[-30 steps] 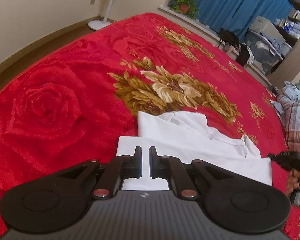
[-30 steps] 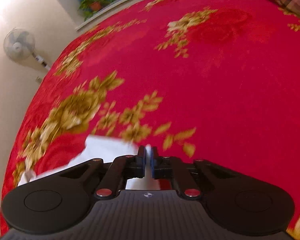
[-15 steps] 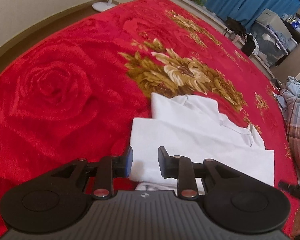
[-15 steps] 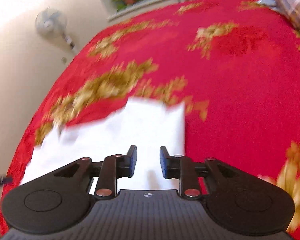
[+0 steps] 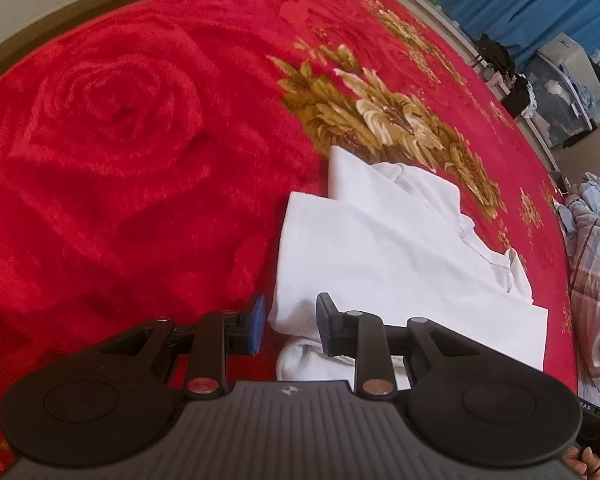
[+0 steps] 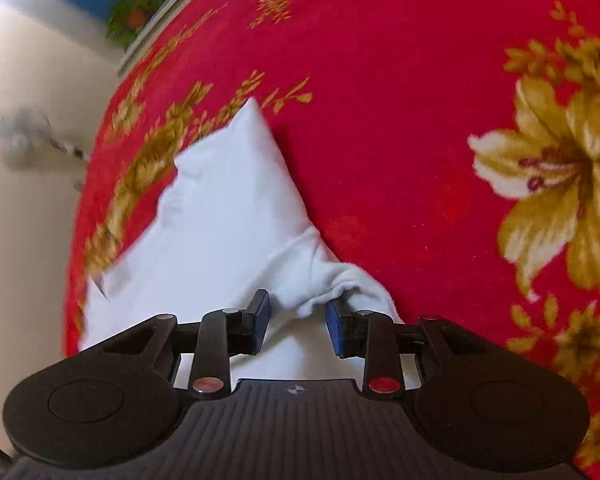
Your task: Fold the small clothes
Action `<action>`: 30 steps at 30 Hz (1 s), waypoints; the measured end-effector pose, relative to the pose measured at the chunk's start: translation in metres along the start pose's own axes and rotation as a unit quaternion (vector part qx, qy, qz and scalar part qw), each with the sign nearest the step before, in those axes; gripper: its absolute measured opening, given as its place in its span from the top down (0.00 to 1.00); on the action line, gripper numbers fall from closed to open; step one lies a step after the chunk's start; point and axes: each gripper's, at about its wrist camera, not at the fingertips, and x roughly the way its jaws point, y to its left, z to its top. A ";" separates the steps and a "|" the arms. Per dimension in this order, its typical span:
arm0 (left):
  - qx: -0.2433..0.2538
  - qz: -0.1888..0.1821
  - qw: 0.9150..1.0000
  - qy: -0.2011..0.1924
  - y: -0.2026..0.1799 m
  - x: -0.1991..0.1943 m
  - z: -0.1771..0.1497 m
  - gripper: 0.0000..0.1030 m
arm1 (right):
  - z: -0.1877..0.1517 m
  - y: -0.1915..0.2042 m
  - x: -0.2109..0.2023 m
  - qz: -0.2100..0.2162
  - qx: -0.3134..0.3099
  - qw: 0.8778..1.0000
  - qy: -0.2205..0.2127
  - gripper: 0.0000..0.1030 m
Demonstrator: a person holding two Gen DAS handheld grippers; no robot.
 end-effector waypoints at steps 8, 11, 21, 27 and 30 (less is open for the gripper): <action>0.055 -0.027 0.998 -0.031 -0.025 -0.013 -0.008 0.94 | 0.010 -0.009 -0.024 0.016 0.015 0.999 -0.042 0.95; 0.103 -0.043 0.993 -0.036 -0.046 -0.025 -0.019 0.94 | 0.017 -0.018 -0.035 0.002 0.039 0.997 -0.066 0.95; 0.130 0.000 0.990 -0.056 -0.052 -0.034 -0.021 0.94 | 0.009 0.001 -0.050 -0.045 -0.023 0.997 -0.053 0.90; 0.163 0.000 0.987 -0.011 -0.069 -0.001 -0.029 0.87 | 0.014 0.025 -0.034 -0.022 -0.133 0.987 -0.085 0.78; 0.175 0.031 0.984 0.017 -0.066 0.016 -0.035 0.87 | 0.010 0.016 0.002 -0.083 -0.151 0.984 -0.044 0.79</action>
